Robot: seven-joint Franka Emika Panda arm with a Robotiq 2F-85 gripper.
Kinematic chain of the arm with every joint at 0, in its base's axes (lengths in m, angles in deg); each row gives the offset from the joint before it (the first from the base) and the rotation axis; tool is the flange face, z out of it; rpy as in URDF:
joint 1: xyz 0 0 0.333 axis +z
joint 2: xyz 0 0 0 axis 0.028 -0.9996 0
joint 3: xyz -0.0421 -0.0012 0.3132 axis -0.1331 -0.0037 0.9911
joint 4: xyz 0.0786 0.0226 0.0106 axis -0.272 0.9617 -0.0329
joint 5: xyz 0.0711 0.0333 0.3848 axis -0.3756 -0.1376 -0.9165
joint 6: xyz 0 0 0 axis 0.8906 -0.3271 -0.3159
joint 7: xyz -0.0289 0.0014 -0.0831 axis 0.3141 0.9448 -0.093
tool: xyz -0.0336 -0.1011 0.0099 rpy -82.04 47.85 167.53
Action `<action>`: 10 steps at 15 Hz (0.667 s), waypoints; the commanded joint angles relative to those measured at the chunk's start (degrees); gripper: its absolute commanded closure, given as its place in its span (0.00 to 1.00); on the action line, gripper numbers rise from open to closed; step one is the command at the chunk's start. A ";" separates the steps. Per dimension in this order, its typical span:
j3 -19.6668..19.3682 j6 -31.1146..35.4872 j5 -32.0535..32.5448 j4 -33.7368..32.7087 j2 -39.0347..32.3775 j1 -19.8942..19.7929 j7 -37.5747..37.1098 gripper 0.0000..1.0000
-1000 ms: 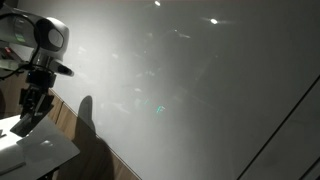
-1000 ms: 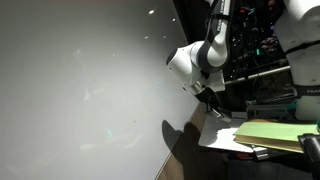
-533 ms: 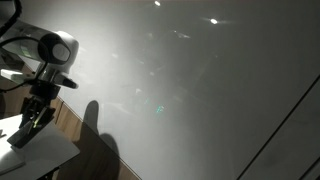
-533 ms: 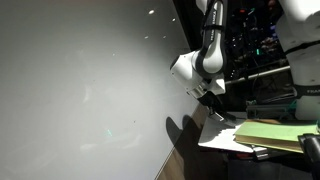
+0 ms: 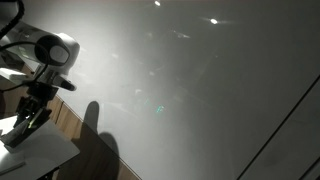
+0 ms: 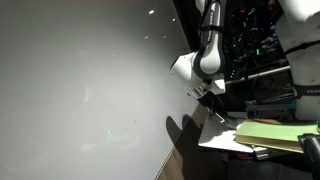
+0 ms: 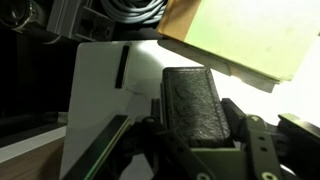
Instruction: Use the eraser to wipe off the markings on the whiteboard
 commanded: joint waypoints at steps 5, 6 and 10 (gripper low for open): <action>-0.78 0.80 -1.28 -0.65 1.13 -0.09 2.62 0.00; -0.82 0.92 -1.32 -0.62 1.30 -0.15 2.75 0.00; -0.60 4.35 -3.07 2.36 7.46 0.05 5.05 0.00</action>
